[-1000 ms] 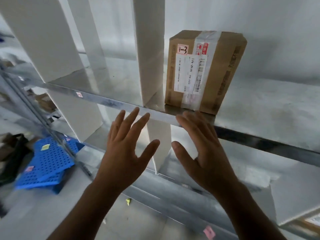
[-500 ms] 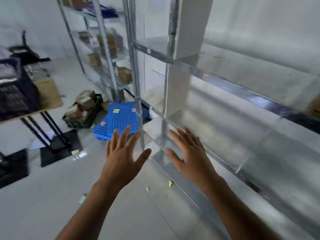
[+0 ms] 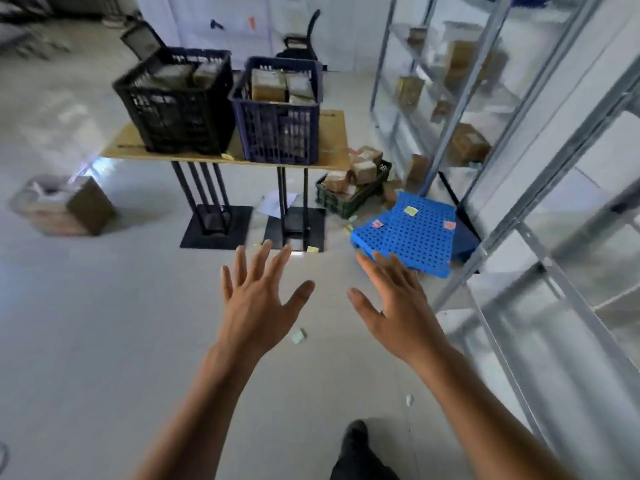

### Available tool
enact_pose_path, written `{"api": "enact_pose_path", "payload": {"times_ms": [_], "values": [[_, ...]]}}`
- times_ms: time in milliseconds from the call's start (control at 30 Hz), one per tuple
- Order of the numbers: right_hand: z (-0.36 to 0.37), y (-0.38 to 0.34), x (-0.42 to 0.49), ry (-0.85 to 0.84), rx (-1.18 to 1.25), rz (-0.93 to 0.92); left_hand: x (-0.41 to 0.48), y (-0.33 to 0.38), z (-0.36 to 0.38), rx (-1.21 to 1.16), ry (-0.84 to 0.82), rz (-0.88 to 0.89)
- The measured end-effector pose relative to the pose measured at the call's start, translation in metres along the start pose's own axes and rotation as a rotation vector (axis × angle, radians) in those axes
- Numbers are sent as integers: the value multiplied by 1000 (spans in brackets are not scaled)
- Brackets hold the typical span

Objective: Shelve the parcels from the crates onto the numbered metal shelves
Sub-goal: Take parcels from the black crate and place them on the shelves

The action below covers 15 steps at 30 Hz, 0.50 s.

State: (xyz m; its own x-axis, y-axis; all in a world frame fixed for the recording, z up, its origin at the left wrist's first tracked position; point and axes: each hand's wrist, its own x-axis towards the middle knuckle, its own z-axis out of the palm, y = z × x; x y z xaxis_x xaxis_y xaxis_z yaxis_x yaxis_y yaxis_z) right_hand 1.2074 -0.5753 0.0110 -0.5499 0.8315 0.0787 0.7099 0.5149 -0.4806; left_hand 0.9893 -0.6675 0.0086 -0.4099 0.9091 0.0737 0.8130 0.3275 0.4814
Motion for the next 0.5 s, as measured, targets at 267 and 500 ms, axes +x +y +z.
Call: {"api": "enact_pose_path", "payload": {"times_ms": [267,500], "values": [[60,-44,181,-129,67,-179,116,-81,-27,69,106,-155],[80,-106,354,-199,100,-347,219,-143,-86,145,218,-278]]}}
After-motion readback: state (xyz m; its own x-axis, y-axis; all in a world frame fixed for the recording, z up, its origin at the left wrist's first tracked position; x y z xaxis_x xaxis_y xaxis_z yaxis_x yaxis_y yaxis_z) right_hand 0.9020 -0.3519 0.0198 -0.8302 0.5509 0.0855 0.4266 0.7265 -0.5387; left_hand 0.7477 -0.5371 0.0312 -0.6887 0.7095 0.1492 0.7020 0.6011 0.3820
